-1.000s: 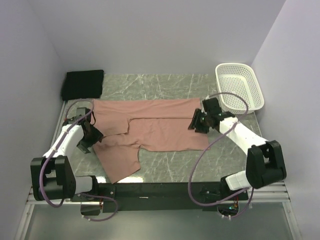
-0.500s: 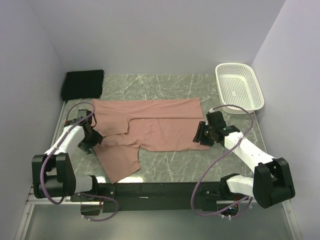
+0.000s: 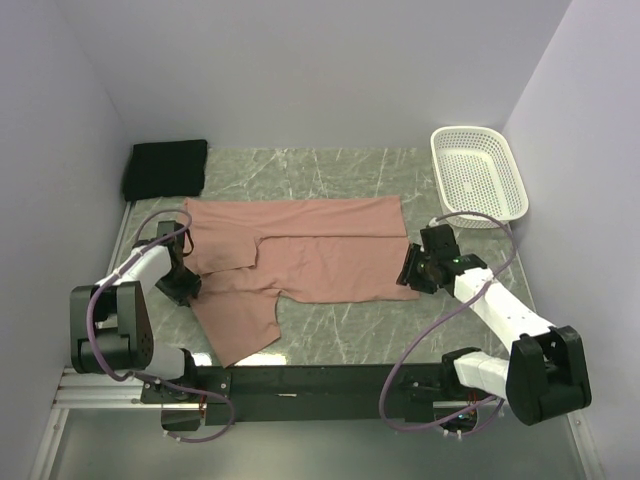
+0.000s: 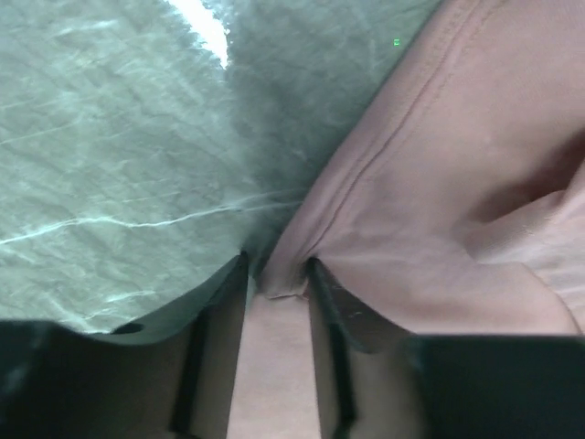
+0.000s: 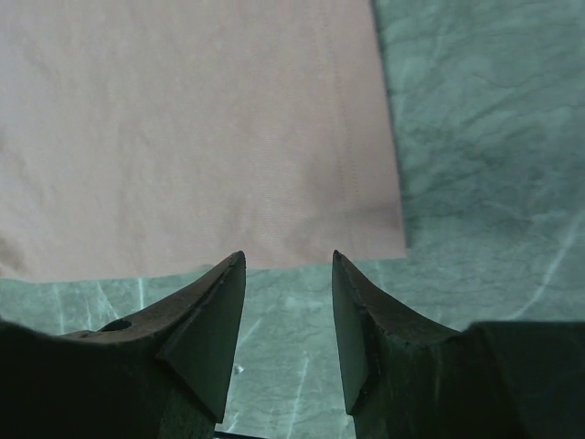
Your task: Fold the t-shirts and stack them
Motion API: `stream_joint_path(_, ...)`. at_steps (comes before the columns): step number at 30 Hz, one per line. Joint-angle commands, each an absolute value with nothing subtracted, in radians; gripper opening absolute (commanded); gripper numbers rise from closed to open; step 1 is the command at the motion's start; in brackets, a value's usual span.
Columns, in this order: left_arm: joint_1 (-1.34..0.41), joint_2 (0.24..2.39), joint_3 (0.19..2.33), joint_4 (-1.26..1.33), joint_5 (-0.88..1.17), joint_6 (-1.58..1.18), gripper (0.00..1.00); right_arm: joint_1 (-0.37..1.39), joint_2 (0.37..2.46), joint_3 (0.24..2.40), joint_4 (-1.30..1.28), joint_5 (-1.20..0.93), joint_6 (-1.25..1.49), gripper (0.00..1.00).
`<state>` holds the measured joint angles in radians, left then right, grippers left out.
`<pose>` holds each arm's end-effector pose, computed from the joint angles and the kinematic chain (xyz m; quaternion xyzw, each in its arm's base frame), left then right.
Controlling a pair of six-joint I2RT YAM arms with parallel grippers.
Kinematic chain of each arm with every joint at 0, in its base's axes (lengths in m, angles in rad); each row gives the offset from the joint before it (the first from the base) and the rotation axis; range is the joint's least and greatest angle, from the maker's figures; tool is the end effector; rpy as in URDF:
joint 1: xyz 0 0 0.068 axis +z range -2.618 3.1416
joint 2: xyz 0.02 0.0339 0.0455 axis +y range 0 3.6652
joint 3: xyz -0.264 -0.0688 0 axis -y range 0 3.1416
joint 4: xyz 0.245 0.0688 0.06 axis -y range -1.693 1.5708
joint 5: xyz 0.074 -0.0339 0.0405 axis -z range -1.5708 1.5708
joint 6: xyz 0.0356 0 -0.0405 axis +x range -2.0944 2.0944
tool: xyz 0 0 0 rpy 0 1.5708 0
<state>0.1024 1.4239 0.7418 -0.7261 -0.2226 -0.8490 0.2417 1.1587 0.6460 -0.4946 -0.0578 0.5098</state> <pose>0.2250 0.0310 0.1595 -0.4616 0.8764 0.0736 0.1155 0.2089 0.0536 0.1949 0.1204 0.9526 0.1278 0.2483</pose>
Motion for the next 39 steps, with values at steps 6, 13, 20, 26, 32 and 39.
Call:
stream_joint_path(6, 0.106, 1.479, 0.724, -0.73, -0.216, -0.813, 0.18, 0.175, 1.094, 0.611, -0.572, 0.024, 0.518, 0.52)
stream_joint_path(13, 0.104, 1.499, 0.723, -0.709, -0.195, -0.788, 0.01, 0.169, 1.152, 0.623, -0.618, 0.038, 0.566, 0.6)
stream_joint_path(20, 0.107, 1.474, 0.729, -0.71, -0.181, -0.778, 0.01, 0.166, 1.209, 0.606, -0.575, 0.046, 0.609, 0.59)
stream_joint_path(26, 0.107, 1.479, 0.736, -0.712, -0.167, -0.775, 0.01, 0.167, 1.259, 0.601, -0.543, 0.064, 0.624, 0.57)
stream_joint_path(32, 0.118, 1.473, 0.744, -0.722, -0.154, -0.77, 0.01, 0.166, 1.296, 0.591, -0.508, 0.063, 0.644, 0.55)
stream_joint_path(39, 0.124, 1.479, 0.746, -0.726, -0.146, -0.765, 0.01, 0.166, 1.278, 0.604, -0.512, 0.06, 0.657, 0.54)
